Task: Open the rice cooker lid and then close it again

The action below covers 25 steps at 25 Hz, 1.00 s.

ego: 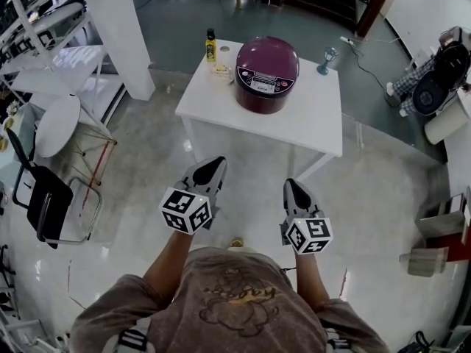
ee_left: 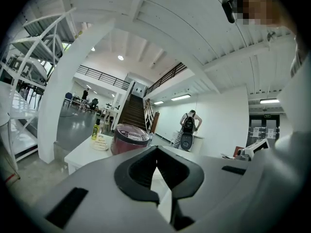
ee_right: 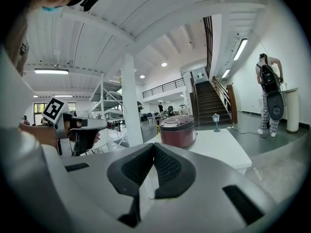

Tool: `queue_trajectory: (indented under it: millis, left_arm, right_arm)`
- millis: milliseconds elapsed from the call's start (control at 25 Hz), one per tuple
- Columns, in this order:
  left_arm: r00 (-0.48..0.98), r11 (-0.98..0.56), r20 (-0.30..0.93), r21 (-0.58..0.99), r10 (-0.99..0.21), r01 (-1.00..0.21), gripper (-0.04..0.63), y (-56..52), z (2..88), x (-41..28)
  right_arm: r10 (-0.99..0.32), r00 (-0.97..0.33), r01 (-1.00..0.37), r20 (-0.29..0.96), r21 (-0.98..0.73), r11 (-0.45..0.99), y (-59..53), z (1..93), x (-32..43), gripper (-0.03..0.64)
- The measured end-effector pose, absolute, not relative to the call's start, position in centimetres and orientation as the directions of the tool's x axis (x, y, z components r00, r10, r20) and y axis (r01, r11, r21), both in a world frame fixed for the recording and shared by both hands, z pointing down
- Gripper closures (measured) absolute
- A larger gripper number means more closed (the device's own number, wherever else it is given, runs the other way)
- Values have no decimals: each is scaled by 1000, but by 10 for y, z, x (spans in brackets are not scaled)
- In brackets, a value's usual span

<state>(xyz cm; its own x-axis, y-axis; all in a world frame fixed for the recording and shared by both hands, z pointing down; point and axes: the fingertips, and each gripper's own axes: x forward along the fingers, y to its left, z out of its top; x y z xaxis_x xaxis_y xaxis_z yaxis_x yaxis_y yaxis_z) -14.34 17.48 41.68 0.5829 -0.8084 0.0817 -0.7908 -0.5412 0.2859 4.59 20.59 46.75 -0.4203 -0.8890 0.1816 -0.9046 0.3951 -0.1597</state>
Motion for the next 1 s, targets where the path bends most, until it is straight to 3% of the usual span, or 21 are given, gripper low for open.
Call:
queue_trajectory:
  millis: [1000]
  left_arm:
    - [570,-538,55,267,-820,-800,574,38,413,-101]
  right_arm:
    - [-888,-430,-899,163,-169,404,72,475,92,614]
